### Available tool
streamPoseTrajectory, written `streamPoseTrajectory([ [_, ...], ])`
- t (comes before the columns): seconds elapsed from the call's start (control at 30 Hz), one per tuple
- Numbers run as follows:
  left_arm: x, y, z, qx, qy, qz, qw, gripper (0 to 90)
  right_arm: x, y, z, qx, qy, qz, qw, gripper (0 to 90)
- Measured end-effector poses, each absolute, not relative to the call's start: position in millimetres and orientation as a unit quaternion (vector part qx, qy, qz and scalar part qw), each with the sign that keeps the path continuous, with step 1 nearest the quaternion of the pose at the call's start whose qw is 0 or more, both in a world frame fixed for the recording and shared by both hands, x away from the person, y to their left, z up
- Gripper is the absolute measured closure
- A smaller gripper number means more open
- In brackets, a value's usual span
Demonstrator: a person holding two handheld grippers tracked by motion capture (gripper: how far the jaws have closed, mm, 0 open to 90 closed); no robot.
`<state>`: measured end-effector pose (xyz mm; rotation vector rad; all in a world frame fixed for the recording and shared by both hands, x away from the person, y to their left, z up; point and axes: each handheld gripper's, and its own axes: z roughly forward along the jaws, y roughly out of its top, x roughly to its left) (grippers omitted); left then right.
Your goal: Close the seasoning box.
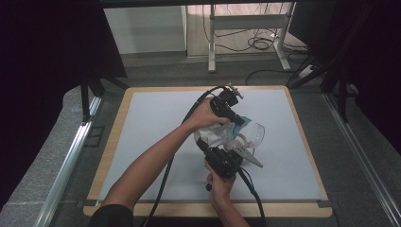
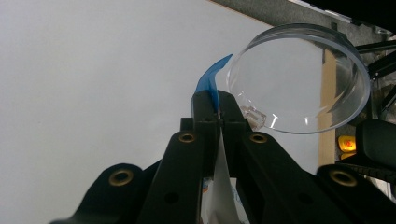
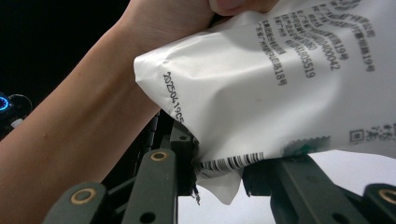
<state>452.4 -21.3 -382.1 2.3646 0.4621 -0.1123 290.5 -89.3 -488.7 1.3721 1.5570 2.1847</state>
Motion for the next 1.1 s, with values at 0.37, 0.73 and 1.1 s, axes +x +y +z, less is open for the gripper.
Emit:
streamPoseTrajectory([
  [0.37, 454, -23, -384, 0.914, 0.179, -0.043, 0.361, 89.0, 292, -92, -491, 0.452, 0.519, 0.722, 0.069, 70.3],
  [0.73, 455, -21, -391, 0.908, 0.186, -0.046, 0.372, 89.0, 293, -93, -502, 0.460, 0.525, 0.713, 0.068, 69.6],
  [1.1, 450, -9, -395, 0.898, 0.189, -0.051, 0.393, 88.9, 289, -93, -512, 0.443, 0.558, 0.695, 0.099, 68.2],
])
